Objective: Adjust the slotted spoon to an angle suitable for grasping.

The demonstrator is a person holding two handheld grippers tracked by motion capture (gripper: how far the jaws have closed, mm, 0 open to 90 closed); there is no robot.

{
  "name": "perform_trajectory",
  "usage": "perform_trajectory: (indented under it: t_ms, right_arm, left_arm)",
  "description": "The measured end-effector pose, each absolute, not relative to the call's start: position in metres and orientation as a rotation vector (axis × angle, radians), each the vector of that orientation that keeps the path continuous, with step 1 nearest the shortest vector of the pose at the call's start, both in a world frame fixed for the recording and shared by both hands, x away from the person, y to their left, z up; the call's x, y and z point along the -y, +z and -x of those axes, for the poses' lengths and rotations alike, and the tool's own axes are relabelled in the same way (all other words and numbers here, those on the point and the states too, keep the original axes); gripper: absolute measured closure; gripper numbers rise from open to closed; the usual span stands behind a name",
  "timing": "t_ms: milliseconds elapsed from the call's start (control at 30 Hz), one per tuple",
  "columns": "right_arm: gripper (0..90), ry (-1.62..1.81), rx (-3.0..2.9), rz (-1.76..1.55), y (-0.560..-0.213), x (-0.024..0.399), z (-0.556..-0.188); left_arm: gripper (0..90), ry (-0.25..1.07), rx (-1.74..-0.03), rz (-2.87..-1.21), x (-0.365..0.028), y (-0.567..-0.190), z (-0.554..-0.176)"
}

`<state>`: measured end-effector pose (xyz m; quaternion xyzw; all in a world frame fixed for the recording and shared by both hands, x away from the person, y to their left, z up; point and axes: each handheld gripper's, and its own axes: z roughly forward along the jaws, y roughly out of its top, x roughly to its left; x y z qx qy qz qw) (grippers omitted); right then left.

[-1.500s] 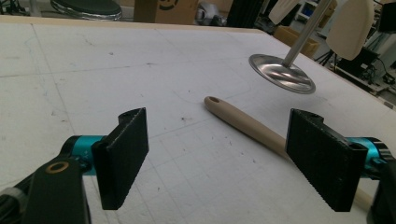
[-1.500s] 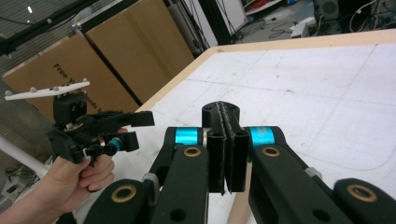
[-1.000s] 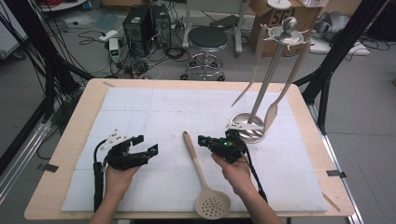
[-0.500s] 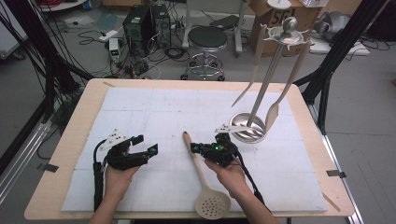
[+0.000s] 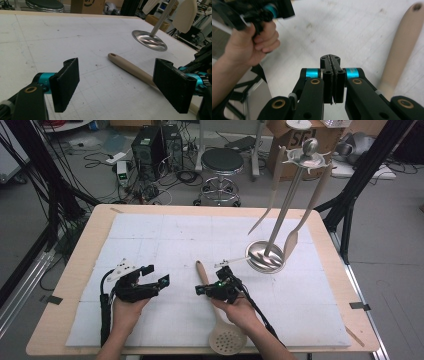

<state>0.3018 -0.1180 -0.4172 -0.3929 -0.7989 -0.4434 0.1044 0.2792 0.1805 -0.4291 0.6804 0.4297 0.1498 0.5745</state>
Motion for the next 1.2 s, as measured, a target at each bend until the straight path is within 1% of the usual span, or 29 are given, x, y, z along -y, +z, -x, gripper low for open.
perform_trajectory:
  t_ms: [300,467,667,933,1200]
  right_arm:
    - [89.9,-1.102,2.387,1.177,-0.428,0.110,-0.305]
    - [89.9,-1.003,2.464,1.144,-0.431,0.107,-0.298]
    - [89.9,-0.976,2.464,1.154,-0.433,0.107,-0.299]
    - [88.8,-0.912,2.424,1.148,-0.446,0.109,-0.297]
    - [90.0,-0.884,2.380,1.149,-0.452,0.114,-0.297]
  left_arm:
    - [22.1,0.354,-1.007,-1.598,-0.180,-0.429,-0.279]
    - [22.1,0.352,-1.003,-1.603,-0.180,-0.430,-0.279]
    - [22.1,0.357,-1.006,-1.603,-0.181,-0.429,-0.279]
    - [22.1,0.356,-1.007,-1.602,-0.181,-0.429,-0.278]
    - [22.1,0.354,-1.006,-1.606,-0.181,-0.430,-0.278]
